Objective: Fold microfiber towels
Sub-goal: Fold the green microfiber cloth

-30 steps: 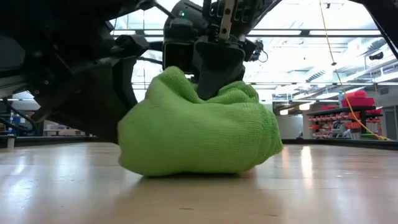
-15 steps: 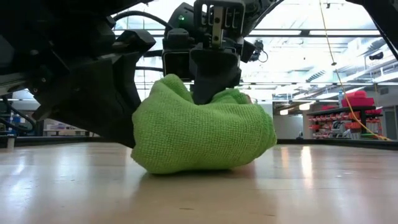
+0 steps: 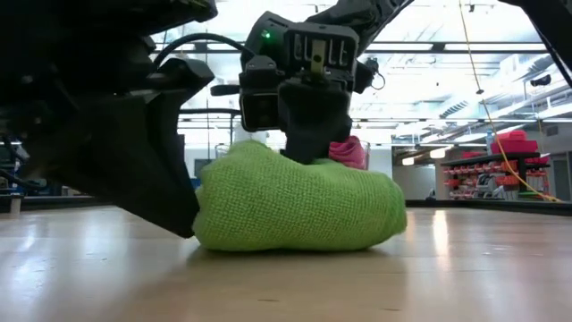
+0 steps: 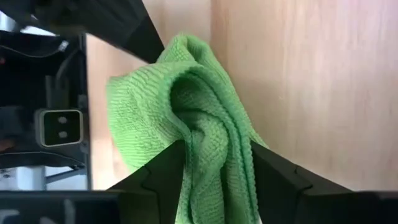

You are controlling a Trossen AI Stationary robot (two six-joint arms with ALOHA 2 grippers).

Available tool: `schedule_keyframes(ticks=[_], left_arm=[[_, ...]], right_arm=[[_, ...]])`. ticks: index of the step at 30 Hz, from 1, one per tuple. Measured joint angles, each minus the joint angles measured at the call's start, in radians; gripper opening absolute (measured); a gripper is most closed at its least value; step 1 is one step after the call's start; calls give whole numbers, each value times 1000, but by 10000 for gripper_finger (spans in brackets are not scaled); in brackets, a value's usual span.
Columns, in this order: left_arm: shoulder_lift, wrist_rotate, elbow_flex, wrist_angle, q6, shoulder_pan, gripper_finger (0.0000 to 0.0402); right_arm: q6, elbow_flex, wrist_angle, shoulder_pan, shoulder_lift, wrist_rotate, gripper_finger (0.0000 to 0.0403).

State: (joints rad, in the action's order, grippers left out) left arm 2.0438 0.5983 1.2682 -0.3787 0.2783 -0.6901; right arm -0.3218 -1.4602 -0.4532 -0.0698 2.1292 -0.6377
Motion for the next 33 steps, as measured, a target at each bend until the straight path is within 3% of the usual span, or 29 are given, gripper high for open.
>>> schedule_keyframes(ticks=[10,18,24,28,33], left_arm=[[-55,21,2,-89,25,-26,13],[-75,24,64,-104,-3,-44,19],[-75,36,100,-90,-30,-32,30],[-75,36,100,-77,5,-12,22],[-75,37,100,-70,17,22,13]], right_arm=[[44,6,18,-40,0,85,177],[73,-20,42,-40,0,85,177],[130,-63,64,-55,0,106,177],[154,-62,69,-68,0,192,177],[165,-62,83,-84,0,199,177]])
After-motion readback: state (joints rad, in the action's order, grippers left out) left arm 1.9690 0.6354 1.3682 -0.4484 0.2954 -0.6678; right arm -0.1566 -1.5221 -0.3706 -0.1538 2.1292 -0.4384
